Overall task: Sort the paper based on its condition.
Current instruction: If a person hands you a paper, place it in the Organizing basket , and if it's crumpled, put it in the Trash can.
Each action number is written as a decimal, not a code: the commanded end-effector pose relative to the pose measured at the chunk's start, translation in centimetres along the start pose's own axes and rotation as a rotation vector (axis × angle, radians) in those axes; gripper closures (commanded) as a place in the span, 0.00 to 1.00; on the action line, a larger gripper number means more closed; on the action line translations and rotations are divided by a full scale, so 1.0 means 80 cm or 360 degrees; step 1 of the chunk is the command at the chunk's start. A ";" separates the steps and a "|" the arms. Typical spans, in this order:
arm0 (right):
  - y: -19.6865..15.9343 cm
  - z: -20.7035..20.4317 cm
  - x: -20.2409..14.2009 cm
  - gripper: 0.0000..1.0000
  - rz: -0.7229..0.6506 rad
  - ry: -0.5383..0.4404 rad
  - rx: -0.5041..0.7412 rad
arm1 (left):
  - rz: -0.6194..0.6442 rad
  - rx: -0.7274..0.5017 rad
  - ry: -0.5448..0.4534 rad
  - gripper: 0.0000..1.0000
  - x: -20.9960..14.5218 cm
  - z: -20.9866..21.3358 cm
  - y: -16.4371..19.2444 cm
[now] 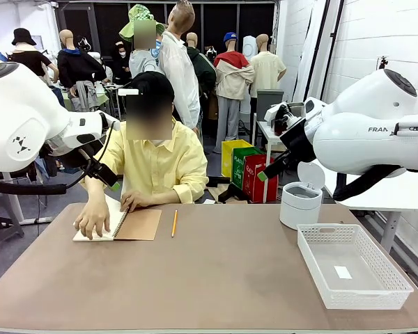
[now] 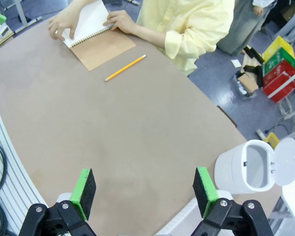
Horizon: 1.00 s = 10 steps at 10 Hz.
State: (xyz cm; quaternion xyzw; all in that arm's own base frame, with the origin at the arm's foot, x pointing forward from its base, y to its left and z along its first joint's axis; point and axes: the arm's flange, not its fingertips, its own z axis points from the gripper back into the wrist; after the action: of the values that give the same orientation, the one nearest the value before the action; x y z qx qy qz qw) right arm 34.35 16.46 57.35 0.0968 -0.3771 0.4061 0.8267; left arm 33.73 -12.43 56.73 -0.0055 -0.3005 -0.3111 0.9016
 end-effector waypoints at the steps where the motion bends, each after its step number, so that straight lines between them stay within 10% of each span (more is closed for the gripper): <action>1: 0.000 0.000 -0.001 0.00 0.0001 0.0006 0.0004 | -0.0003 0.0004 -0.0001 0.00 0.000 0.001 0.000; 10: 0.000 0.000 -0.001 0.00 0.0001 0.0006 0.0004 | -0.0003 0.0004 -0.0001 0.00 0.000 0.001 0.000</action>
State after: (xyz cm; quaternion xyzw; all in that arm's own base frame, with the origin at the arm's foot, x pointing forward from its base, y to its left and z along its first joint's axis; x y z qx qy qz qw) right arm 34.35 16.46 57.35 0.0968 -0.3771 0.4061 0.8267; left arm 33.73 -12.43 56.73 -0.0055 -0.3005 -0.3111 0.9016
